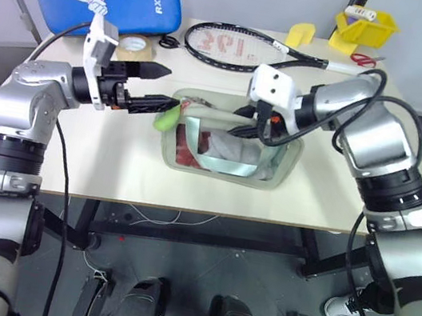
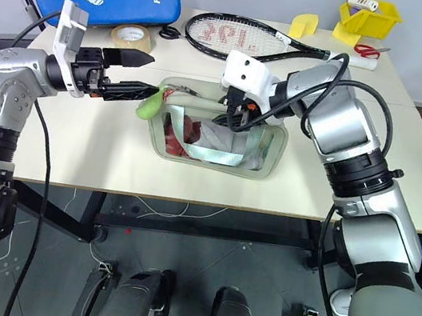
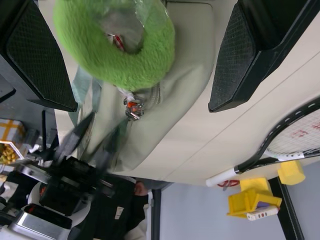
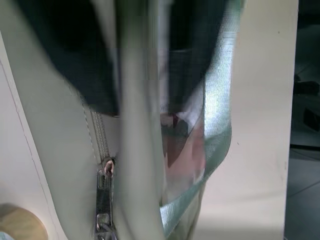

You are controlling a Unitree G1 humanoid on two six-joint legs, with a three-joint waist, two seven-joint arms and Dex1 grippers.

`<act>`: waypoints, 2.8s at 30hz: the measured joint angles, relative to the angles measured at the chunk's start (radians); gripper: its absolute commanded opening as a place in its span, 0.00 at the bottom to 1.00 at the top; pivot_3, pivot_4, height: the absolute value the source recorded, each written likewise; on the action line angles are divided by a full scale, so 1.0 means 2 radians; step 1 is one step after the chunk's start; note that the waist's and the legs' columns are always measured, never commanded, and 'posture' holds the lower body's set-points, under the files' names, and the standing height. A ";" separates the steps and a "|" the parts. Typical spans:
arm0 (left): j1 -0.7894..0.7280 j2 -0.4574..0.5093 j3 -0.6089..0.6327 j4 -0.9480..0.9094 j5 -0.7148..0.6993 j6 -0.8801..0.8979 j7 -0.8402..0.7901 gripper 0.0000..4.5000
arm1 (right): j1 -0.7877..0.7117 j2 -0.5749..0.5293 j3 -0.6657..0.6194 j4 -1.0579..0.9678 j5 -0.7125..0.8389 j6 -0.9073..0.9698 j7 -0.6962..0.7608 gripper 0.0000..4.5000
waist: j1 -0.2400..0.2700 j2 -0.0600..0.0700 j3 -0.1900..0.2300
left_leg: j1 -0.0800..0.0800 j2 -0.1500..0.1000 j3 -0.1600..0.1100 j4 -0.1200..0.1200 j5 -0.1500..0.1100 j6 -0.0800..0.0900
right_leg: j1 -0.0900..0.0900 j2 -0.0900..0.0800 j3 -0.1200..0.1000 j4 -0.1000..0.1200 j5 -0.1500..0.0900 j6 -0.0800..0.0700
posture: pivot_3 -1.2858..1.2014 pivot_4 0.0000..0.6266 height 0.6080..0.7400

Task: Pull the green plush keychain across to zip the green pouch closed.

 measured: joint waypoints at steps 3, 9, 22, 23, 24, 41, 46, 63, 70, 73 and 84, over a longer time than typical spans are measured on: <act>0.000 0.002 0.000 -0.002 0.000 0.001 -0.004 1.00 | 0.014 -0.037 -0.031 -0.046 0.011 0.026 0.001 0.80 | 0.003 0.000 0.000 | 0.000 0.000 0.000 0.000 0.000 0.000 | 0.000 0.000 0.000 0.000 0.000 0.000 | 0.52 0.24 1.00; 0.007 0.020 -0.001 -0.007 0.000 0.002 -0.022 1.00 | 0.093 -0.136 -0.094 -0.142 0.035 0.071 0.012 0.69 | 0.001 0.000 0.000 | 0.001 0.000 0.000 0.000 0.000 0.000 | 0.001 0.000 0.000 -0.001 0.000 0.000 | 0.52 0.24 1.00; 0.036 0.042 -0.038 -0.031 0.026 -0.012 -0.064 1.00 | 0.140 -0.139 -0.088 -0.148 0.033 0.089 -0.027 0.01 | 0.000 0.000 0.000 | 0.001 0.000 0.000 0.000 0.000 0.000 | 0.001 0.000 0.000 0.000 0.000 0.000 | 0.52 0.24 1.00; 0.036 0.042 -0.038 -0.034 0.025 -0.012 -0.065 1.00 | 0.140 -0.139 -0.088 -0.148 0.033 0.089 -0.028 0.01 | 0.000 0.000 0.000 | 0.001 0.000 0.000 0.000 0.000 0.000 | 0.001 0.000 0.000 0.000 0.000 0.000 | 0.52 0.24 1.00; 0.036 0.042 -0.038 -0.038 0.025 -0.012 -0.067 1.00 | 0.140 -0.139 -0.088 -0.148 0.033 0.090 -0.029 0.01 | 0.000 0.000 0.000 | 0.001 0.000 0.000 0.000 0.000 0.000 | 0.001 0.000 0.000 0.000 0.000 0.000 | 0.52 0.24 1.00; 0.061 0.035 -0.042 -0.066 0.035 -0.010 -0.029 0.24 | 0.134 -0.138 -0.088 -0.148 0.035 0.108 -0.034 0.00 | 0.001 0.000 0.000 | 0.001 0.000 0.000 0.000 0.000 0.000 | 0.001 0.000 0.000 0.000 0.000 0.000 | 0.52 0.24 1.00; 0.046 0.030 -0.036 -0.063 0.023 0.001 -0.028 0.01 | 0.133 -0.136 -0.088 -0.148 0.039 0.114 -0.041 0.00 | 0.001 0.000 0.000 | 0.001 0.000 0.000 0.000 0.000 0.000 | 0.001 0.000 0.000 0.000 0.000 0.000 | 0.52 0.24 1.00; -0.070 -0.067 -0.080 0.050 0.065 -0.041 0.013 0.80 | 0.130 -0.122 -0.088 -0.149 0.043 0.118 -0.051 0.00 | -0.001 0.000 0.000 | 0.001 0.000 0.000 0.001 0.000 0.000 | 0.001 0.000 0.000 0.000 0.000 0.000 | 0.52 0.24 1.00; -0.061 -0.020 -0.072 0.039 0.074 -0.055 -0.006 1.00 | 0.130 -0.122 -0.088 -0.151 0.044 0.121 -0.057 0.00 | 0.000 0.000 0.000 | 0.001 0.000 0.000 0.000 0.000 0.000 | 0.001 0.000 0.000 0.000 0.000 0.000 | 0.52 0.24 1.00; -0.043 0.008 -0.057 0.019 0.071 -0.050 -0.018 1.00 | 0.130 -0.121 -0.088 -0.151 0.044 0.121 -0.058 0.00 | 0.000 0.000 0.000 | 0.001 0.000 0.000 0.000 0.000 0.000 | 0.001 0.000 0.000 0.000 0.000 0.000 | 0.52 0.24 1.00; 0.025 0.018 -0.060 -0.029 0.079 -0.041 -0.011 0.24 | 0.130 -0.116 -0.088 -0.150 0.044 0.121 -0.060 0.00 | 0.001 0.000 0.000 | 0.001 0.000 0.000 0.001 0.000 0.000 | 0.001 0.000 0.000 0.000 0.000 0.000 | 0.52 0.24 1.00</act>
